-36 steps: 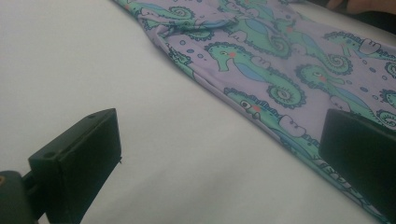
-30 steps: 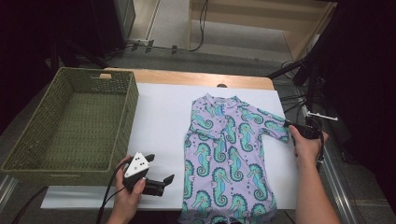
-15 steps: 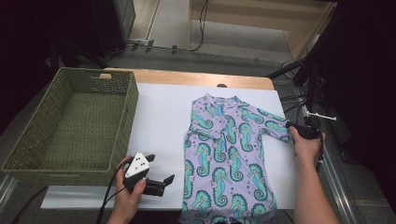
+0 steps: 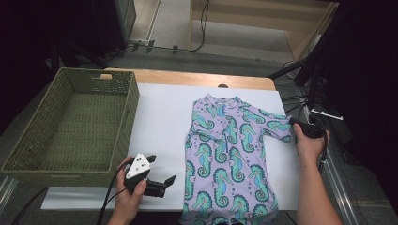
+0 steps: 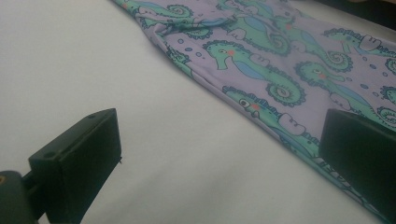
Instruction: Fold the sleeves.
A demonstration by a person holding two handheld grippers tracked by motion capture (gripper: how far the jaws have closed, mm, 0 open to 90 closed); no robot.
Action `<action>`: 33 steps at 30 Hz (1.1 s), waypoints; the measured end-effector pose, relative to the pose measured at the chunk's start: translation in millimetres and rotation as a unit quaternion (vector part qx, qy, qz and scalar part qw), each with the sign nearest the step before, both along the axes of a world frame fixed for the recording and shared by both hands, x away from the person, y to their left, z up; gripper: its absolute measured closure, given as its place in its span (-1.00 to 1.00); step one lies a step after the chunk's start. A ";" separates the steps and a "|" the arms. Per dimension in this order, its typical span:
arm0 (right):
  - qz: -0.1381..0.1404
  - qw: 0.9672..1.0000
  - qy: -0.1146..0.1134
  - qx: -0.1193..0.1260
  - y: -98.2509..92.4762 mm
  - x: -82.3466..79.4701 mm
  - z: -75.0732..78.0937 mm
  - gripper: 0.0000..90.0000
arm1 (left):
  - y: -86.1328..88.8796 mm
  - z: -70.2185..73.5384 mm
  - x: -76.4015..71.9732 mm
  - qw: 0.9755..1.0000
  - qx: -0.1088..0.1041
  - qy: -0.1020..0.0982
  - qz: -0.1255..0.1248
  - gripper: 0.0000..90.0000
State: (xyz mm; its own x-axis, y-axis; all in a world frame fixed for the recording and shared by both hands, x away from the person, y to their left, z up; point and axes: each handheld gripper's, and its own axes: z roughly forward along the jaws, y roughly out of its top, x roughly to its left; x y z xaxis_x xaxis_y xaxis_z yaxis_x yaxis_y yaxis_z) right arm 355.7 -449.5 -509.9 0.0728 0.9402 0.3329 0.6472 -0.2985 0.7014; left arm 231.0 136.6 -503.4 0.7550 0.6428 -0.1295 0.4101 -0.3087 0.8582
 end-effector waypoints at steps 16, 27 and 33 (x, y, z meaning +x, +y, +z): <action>0.030 0.999 -0.029 -0.026 19.9 3.9 28.0 0.90 | 0.0 0.1 0.1 1.000 0.000 -0.001 -0.001 -1.00; 0.052 0.997 -0.036 -0.035 40.4 9.4 37.4 0.90 | -0.6 0.0 -0.8 1.000 0.003 -0.005 -0.001 -1.00; 0.063 0.996 -0.040 -0.042 50.0 13.0 44.3 0.90 | -0.6 -0.1 -0.6 1.000 0.002 -0.006 -0.002 -1.00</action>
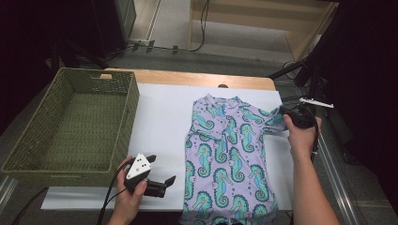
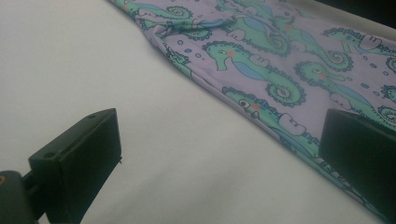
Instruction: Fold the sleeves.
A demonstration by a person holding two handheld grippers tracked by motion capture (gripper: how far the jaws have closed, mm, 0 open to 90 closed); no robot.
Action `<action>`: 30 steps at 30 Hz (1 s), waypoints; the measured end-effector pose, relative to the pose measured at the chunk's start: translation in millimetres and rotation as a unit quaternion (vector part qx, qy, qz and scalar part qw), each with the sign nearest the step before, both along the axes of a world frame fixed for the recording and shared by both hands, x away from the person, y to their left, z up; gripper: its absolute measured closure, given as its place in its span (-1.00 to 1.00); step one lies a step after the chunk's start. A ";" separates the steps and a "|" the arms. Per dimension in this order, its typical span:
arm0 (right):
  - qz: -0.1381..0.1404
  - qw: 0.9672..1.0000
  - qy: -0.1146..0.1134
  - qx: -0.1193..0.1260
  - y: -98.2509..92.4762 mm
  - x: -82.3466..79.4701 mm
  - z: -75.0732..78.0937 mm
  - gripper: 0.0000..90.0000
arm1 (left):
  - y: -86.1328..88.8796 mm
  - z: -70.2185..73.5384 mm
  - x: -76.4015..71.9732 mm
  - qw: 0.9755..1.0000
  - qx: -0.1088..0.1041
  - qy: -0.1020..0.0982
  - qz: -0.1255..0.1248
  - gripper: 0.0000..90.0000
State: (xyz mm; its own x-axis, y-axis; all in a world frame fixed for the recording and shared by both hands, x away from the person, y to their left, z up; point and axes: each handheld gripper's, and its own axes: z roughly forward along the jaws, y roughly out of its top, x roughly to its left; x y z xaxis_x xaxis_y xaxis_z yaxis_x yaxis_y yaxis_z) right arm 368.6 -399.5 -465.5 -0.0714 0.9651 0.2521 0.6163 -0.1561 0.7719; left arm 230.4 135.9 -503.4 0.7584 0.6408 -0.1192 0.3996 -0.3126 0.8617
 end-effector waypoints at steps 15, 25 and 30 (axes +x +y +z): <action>0.032 0.999 -0.006 -0.006 32.7 9.6 5.0 0.90 | -0.1 0.1 -0.1 1.000 0.002 0.000 0.000 -1.00; 0.052 0.998 -0.008 -0.014 55.3 14.9 6.0 0.90 | -0.4 0.1 -0.4 1.000 0.002 0.000 -0.001 -1.00; 0.063 0.998 -0.008 -0.017 66.5 17.4 5.0 0.90 | -0.4 0.1 -0.4 1.000 0.002 -0.001 -0.002 -1.00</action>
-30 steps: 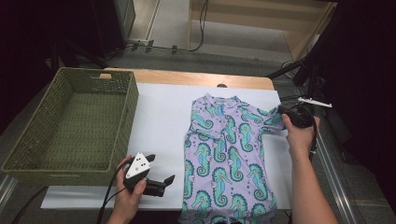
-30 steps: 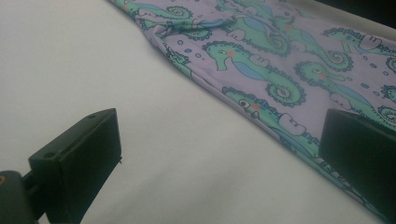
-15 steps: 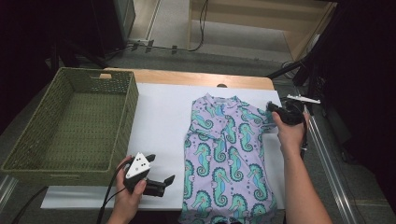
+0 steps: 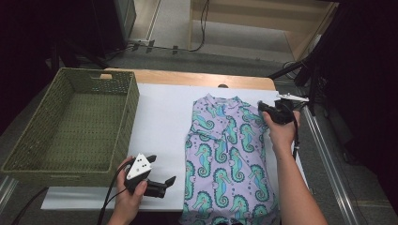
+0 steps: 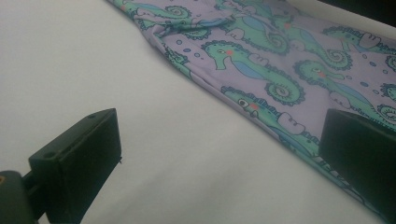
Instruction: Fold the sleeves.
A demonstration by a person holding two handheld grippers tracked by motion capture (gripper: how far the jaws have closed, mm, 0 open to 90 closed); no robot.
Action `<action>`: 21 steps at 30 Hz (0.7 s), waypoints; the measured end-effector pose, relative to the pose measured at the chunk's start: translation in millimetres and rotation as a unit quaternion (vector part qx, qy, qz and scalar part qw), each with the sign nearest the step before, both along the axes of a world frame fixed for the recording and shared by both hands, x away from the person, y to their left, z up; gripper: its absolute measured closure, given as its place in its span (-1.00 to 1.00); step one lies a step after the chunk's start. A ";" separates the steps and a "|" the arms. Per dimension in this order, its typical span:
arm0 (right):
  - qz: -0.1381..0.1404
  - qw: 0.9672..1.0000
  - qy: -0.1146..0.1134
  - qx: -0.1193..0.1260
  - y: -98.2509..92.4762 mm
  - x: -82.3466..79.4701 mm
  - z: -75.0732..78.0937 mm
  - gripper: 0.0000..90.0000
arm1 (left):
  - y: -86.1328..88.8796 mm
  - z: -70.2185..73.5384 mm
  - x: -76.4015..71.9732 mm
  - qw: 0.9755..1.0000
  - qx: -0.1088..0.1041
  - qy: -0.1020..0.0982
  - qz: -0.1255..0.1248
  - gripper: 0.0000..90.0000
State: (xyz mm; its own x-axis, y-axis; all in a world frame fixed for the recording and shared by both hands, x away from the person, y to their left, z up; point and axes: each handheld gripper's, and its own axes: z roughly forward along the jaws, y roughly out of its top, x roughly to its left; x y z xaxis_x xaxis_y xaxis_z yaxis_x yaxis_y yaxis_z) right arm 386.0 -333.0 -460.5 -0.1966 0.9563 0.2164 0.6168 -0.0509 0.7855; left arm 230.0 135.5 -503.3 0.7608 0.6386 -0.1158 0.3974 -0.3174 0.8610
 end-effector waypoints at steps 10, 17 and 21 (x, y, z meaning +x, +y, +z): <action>0.023 1.000 0.007 -0.012 23.6 5.4 -5.0 0.90 | -0.1 0.0 -0.1 1.000 -0.001 0.001 0.000 -1.00; 0.041 0.999 0.011 -0.022 45.4 8.0 -10.8 0.90 | -0.2 0.0 -0.1 1.000 0.000 0.001 -0.001 -1.00; 0.051 0.998 0.017 -0.033 58.8 9.5 -16.9 0.90 | -0.1 0.0 0.0 1.000 0.001 0.000 -0.001 -1.00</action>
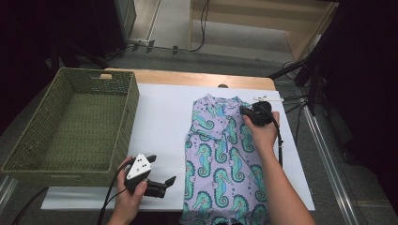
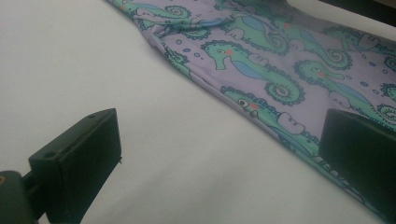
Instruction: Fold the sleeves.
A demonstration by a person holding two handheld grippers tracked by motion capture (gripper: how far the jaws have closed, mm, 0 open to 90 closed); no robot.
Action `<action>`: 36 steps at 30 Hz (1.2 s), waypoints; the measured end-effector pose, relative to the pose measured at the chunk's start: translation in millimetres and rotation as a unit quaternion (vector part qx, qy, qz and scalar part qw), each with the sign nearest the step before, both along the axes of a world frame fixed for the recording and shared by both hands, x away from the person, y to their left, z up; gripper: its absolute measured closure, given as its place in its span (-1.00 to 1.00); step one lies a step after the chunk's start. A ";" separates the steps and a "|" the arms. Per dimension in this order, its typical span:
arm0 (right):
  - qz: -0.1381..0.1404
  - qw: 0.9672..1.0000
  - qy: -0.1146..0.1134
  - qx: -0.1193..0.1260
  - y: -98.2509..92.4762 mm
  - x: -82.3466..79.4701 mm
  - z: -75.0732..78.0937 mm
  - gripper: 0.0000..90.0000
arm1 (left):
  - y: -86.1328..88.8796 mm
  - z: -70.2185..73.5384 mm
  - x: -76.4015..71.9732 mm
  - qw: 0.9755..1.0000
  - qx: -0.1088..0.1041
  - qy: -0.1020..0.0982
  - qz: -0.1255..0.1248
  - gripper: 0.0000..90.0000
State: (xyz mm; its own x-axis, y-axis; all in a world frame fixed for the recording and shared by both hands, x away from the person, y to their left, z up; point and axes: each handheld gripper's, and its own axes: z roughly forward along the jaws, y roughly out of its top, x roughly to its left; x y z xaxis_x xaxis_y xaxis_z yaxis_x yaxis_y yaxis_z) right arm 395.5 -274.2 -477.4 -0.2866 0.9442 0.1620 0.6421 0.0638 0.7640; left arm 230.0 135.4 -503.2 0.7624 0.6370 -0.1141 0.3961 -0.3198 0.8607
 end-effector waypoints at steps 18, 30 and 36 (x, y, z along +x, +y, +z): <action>0.011 1.000 0.020 -0.021 39.9 8.6 -24.8 0.86 | 0.4 0.0 0.1 1.000 -0.001 0.000 0.000 -1.00; 0.018 1.000 -0.008 0.022 -3.2 -5.9 3.8 0.28 | 0.0 -0.2 0.4 1.000 -0.002 0.001 0.001 -1.00; -0.021 0.999 0.017 0.026 -27.7 -4.5 -6.0 0.09 | -0.3 -0.4 0.6 1.000 -0.001 0.002 0.001 -1.00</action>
State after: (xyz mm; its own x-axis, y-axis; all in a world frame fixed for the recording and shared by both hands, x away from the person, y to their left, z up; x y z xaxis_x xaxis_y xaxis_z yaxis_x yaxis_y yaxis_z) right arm 391.0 -302.0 -483.4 -0.2410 0.9450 0.2210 0.6694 -0.0030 0.7429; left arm 230.7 135.1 -503.6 0.7607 0.6382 -0.1187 0.4004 -0.3174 0.8596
